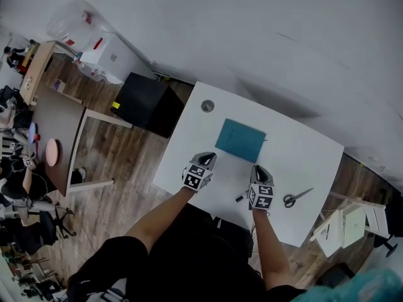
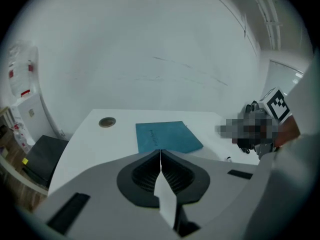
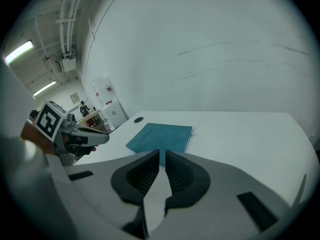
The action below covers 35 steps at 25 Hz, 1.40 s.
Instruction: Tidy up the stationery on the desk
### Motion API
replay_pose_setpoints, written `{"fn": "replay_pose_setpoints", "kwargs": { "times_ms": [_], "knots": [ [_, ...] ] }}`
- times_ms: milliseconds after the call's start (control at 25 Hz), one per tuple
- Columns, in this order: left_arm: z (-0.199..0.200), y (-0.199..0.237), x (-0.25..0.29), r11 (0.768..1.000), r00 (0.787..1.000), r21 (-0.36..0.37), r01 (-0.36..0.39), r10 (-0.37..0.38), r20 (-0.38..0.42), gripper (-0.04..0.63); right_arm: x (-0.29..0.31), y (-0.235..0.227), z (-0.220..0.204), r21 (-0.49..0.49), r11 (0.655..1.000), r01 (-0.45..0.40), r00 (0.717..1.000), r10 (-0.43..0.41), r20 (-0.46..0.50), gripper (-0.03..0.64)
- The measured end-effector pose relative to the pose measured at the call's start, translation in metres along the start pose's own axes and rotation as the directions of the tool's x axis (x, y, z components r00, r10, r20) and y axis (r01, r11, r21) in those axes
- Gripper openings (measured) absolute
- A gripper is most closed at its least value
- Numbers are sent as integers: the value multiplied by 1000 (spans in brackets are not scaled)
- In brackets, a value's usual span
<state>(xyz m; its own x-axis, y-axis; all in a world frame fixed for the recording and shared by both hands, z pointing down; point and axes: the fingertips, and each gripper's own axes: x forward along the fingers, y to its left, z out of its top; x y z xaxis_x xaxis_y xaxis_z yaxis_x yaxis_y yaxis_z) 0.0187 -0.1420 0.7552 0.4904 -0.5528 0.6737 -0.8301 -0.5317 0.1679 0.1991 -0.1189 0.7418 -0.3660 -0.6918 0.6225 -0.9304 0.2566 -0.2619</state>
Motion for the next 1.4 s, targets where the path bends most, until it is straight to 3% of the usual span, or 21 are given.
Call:
{"fn": "replay_pose_setpoints", "kwargs": {
  "times_ms": [280, 400, 600, 720, 960, 1120, 1400],
  "knots": [
    [-9, 23, 33, 999, 999, -43, 5, -7, -52, 18, 28, -21, -20, 7, 998, 55, 994, -54, -92, 35],
    [-10, 28, 45, 997, 997, -65, 35, -40, -69, 87, 38, -27, -24, 19, 997, 69, 991, -67, -116, 35],
    [-17, 33, 62, 994, 991, -93, 64, -75, -111, 107, 56, -34, -30, 38, 996, 84, 984, -77, -160, 43],
    [-24, 36, 70, 991, 988, -119, 59, -75, -132, 109, 63, -38, -37, 65, 994, 91, 979, -78, -187, 81],
    [-34, 34, 75, 981, 980, -170, 94, -121, -155, 109, 65, -39, -42, 131, 986, 99, 979, -74, -188, 81],
    [-37, 34, 75, 977, 978, -181, 112, -140, -155, 109, 67, -32, -43, 201, 978, 62, 983, -25, -182, 81],
    [-38, 32, 74, 973, 973, -185, 139, -169, -157, 109, 66, -31, -47, 195, 976, 101, 978, -62, -197, 81]
  ]
}}
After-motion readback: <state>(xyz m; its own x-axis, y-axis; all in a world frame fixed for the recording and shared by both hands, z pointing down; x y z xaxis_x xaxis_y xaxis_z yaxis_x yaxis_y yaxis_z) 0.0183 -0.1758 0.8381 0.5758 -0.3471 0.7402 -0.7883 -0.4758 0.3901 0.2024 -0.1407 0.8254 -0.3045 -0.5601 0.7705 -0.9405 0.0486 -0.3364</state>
